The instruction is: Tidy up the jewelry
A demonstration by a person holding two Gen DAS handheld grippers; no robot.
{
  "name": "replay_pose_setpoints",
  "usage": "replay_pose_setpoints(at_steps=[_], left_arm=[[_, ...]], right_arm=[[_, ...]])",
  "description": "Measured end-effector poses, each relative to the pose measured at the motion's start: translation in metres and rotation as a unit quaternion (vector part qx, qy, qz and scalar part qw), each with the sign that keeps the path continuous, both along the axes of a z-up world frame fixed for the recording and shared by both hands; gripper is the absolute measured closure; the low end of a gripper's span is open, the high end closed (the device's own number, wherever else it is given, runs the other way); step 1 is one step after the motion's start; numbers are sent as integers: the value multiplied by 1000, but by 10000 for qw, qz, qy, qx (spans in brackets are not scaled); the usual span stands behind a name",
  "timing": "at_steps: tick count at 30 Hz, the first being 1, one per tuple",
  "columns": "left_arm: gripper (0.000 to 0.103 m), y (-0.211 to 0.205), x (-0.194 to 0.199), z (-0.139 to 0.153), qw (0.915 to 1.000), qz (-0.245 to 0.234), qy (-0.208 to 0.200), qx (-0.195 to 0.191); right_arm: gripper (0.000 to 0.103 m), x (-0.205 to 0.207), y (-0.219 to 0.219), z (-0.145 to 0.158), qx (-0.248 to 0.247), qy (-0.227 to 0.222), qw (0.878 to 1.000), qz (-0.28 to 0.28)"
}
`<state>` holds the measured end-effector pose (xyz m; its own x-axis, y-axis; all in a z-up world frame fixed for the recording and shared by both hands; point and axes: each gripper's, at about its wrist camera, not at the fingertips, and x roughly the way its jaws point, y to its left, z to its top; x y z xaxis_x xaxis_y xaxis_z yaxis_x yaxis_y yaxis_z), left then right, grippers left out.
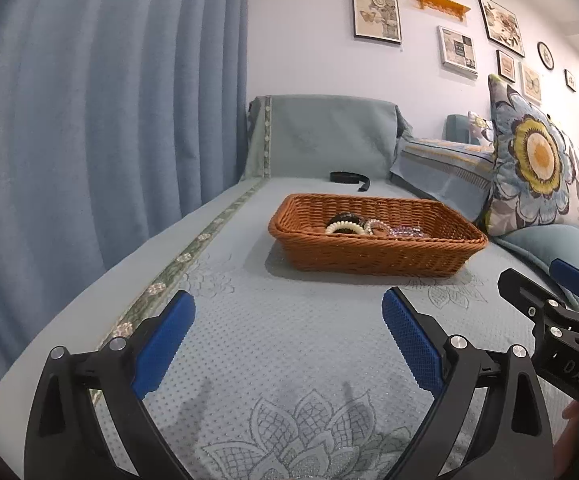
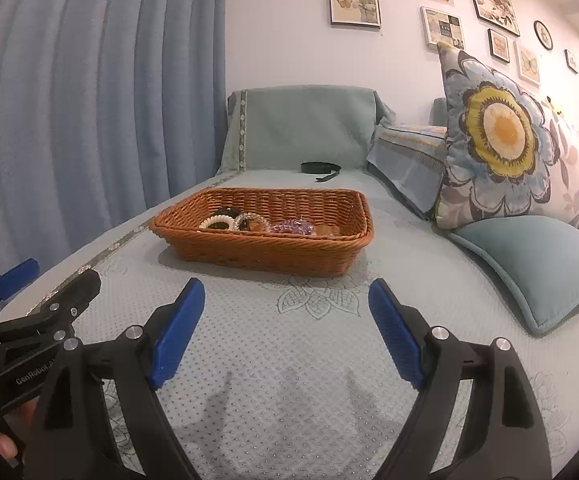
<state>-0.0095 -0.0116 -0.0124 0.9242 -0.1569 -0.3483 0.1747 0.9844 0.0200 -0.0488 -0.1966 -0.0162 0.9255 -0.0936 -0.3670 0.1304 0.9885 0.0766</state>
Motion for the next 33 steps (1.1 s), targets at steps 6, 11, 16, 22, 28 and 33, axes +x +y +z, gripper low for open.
replay_pose_setpoints(at_steps=[6, 11, 16, 22, 28, 33], left_arm=[[11, 0, 1, 0, 10000, 4, 8, 7], [10, 0, 6, -1, 9999, 5, 128, -33], [10, -1, 7, -1, 9999, 23, 148, -48], [10, -1, 7, -1, 9999, 27, 157, -51], [10, -1, 7, -2, 9999, 38, 163, -41], [10, -1, 8, -2, 9998, 43, 172, -31]], right_arm=[[23, 1, 0, 0, 17, 25, 10000, -9], [23, 2, 0, 0, 22, 56, 10000, -14], [23, 3, 0, -1, 30, 76, 10000, -20], [23, 4, 0, -2, 46, 95, 9999, -35], [20, 3, 0, -2, 62, 81, 9999, -49], [20, 4, 0, -3, 52, 112, 9999, -44]])
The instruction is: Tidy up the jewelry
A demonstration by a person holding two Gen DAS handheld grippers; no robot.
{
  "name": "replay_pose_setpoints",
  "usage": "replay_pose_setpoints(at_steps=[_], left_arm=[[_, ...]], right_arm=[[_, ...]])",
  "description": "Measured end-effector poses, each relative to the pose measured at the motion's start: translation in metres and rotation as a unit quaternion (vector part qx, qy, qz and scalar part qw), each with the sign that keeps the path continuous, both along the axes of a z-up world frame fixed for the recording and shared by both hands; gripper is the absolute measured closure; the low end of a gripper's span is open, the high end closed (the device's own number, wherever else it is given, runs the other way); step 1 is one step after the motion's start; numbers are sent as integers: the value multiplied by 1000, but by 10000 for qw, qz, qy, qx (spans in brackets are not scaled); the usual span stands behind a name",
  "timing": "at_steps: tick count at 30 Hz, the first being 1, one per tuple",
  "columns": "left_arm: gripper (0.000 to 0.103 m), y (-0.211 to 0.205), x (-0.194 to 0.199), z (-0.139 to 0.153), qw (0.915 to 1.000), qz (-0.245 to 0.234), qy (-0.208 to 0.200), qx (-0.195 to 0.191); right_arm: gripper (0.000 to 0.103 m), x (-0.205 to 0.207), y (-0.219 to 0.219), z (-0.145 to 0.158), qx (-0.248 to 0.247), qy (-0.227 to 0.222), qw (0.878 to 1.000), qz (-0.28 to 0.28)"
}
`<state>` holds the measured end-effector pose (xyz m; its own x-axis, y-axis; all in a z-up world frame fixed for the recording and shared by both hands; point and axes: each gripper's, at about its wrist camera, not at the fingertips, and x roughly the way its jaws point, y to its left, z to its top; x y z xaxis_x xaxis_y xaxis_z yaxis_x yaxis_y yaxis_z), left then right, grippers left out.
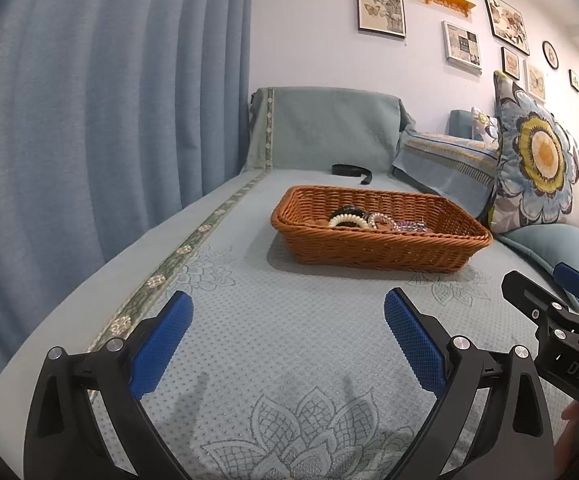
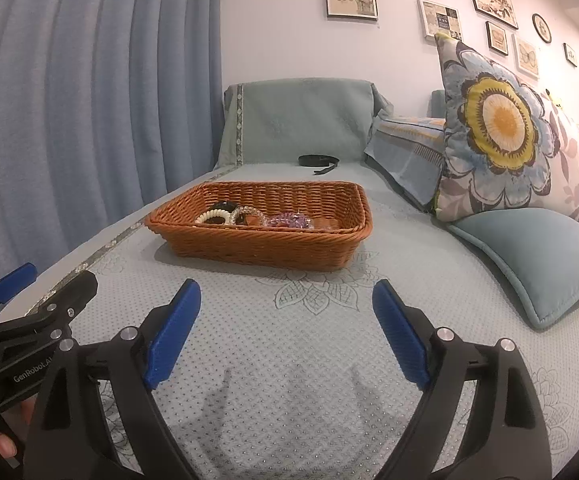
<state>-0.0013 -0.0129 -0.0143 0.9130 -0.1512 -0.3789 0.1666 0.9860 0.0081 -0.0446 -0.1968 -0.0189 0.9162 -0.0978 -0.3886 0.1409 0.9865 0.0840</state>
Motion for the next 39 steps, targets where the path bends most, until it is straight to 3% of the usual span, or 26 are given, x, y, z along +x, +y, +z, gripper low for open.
replay_pose_setpoints(at_steps=[39], left_arm=[[9, 0, 2, 0, 10000, 55, 42, 53]], right_arm=[[18, 3, 2, -1, -18, 77, 10000, -11]])
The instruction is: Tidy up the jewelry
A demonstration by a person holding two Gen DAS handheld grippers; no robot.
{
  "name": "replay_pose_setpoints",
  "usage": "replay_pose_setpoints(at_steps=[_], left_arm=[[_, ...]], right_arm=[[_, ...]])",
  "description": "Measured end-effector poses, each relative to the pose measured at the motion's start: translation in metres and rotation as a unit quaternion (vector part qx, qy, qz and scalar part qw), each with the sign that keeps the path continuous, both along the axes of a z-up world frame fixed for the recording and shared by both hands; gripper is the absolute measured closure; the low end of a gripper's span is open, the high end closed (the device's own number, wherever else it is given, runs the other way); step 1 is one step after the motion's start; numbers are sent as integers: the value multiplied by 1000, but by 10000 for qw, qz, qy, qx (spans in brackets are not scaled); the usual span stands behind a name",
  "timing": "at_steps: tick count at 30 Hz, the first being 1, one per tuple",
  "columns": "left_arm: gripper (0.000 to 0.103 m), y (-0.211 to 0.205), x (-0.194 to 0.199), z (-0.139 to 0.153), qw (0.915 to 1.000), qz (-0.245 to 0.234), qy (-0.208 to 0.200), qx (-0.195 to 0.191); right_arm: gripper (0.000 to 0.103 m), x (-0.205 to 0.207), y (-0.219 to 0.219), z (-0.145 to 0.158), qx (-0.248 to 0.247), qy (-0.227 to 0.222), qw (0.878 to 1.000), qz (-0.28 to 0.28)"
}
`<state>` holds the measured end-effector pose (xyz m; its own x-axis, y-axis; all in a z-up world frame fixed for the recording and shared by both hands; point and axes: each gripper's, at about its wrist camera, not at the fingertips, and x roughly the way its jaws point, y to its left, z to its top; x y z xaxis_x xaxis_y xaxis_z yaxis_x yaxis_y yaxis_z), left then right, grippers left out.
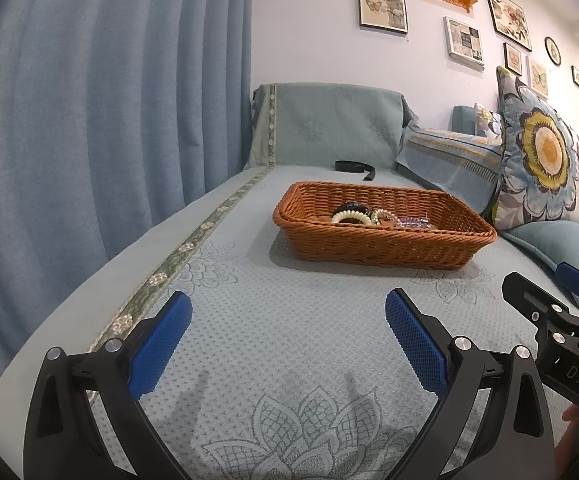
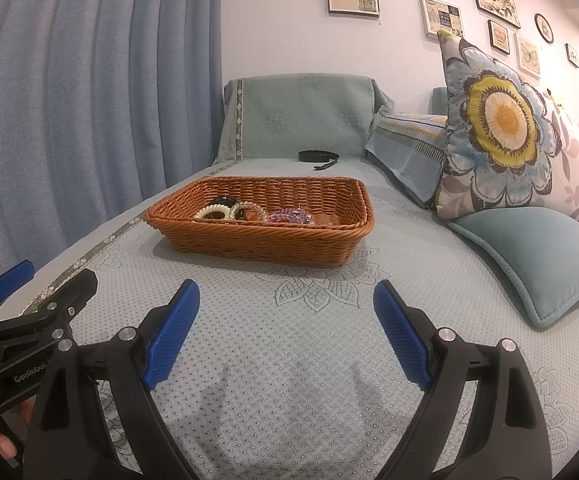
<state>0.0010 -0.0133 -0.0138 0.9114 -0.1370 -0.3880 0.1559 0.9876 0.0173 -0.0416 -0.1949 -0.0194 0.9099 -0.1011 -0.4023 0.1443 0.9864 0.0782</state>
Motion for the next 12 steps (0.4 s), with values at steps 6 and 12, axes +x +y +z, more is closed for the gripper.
replay_pose_setpoints(at_steps=[6, 12], left_arm=[[8, 0, 0, 0, 10000, 30, 24, -23], [8, 2, 1, 1, 10000, 39, 36, -78]], right_arm=[[18, 0, 0, 0, -5, 3, 10000, -1], [18, 0, 0, 0, -5, 11, 10000, 1]])
